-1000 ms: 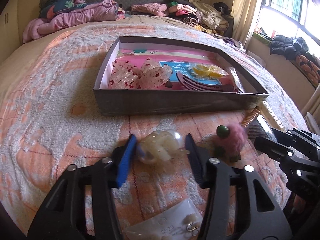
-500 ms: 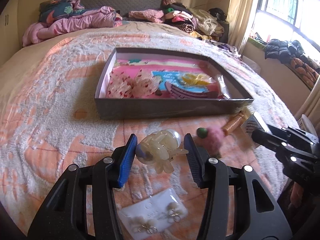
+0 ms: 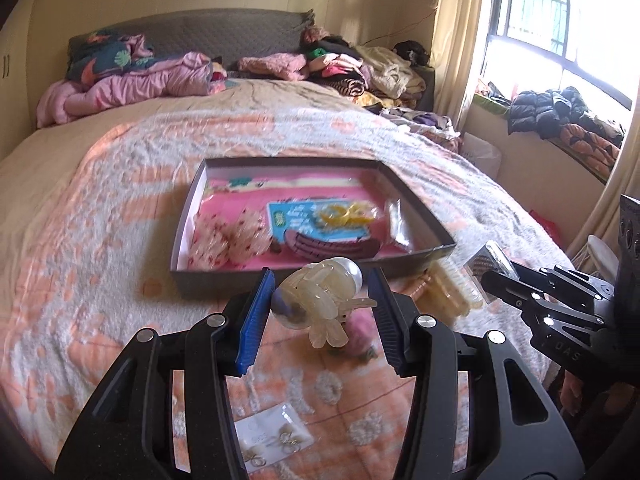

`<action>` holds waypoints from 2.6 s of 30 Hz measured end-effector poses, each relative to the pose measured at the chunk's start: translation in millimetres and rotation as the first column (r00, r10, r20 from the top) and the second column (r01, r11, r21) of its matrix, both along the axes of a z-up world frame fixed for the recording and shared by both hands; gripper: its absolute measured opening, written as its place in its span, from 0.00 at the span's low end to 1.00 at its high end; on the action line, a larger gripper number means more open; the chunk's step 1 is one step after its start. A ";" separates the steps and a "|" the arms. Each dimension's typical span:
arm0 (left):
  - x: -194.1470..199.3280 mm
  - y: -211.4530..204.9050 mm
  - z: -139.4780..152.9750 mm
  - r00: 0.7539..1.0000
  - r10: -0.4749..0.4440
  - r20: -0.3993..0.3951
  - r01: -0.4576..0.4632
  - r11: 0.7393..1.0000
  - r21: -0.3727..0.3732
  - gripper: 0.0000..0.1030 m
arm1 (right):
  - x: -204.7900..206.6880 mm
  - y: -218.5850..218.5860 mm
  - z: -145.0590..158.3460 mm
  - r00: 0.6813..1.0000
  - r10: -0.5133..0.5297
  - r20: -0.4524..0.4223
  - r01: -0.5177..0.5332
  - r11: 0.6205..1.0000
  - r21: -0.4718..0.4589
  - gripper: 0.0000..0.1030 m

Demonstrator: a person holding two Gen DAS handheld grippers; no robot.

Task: Organize jewelry
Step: 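Carry the pearl clip with the left gripper while the right carries the blue comb into the tray, then open both grippers to drop the pearl clip and blue comb in the tray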

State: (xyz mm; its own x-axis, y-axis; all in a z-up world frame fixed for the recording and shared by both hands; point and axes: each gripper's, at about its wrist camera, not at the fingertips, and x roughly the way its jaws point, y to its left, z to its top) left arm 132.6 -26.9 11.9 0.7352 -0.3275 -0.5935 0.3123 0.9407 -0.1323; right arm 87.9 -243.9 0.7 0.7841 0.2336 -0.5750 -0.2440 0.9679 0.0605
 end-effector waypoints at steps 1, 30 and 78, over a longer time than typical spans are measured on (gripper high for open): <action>0.9 -2.3 2.2 1.000 -0.003 0.004 0.003 1.000 0.001 0.39 | 0.0 -2.6 1.8 1.000 -0.005 0.005 0.005 1.000 0.001 0.25; 55.3 -42.0 16.7 0.998 -0.057 0.031 0.058 0.998 -0.015 0.39 | 39.8 -28.5 33.1 0.997 -0.045 0.068 0.044 0.999 0.013 0.25; 125.4 -11.5 -25.8 0.997 0.054 -0.055 -0.053 0.998 0.018 0.48 | 161.5 12.5 -30.1 0.995 0.003 -0.102 -0.015 0.994 -0.109 0.25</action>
